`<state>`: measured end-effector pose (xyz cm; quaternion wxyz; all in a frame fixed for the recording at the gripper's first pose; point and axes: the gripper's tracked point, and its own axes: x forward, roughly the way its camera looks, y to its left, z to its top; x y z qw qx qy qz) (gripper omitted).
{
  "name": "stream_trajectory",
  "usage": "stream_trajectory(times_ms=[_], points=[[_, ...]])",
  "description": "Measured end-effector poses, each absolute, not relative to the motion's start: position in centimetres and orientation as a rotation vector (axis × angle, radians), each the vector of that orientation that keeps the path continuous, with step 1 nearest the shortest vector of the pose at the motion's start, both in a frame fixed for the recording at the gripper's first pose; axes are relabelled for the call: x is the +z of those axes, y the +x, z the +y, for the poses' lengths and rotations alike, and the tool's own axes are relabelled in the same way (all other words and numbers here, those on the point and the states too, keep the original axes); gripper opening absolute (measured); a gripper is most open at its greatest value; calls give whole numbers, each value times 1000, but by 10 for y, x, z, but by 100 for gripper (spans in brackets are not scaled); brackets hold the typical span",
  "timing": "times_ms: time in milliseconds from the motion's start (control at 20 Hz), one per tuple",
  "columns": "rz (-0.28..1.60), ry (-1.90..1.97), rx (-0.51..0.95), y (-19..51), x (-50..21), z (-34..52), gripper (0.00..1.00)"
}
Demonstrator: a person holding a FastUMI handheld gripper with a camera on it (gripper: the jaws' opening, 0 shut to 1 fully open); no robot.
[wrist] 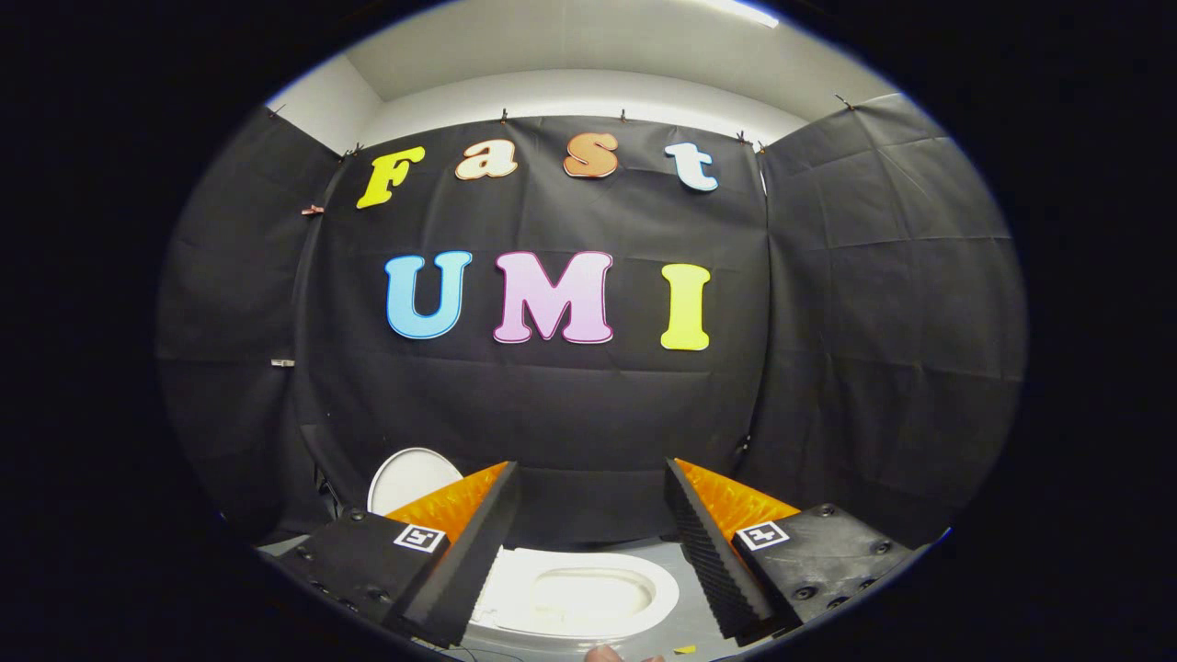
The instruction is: Open the toilet lid.
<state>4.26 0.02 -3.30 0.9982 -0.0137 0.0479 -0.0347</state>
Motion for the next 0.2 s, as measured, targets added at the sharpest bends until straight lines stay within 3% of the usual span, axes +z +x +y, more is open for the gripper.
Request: stream_trajectory(times_ms=[200], points=[[94, -16, -72, 39, -32, 1, 99]])
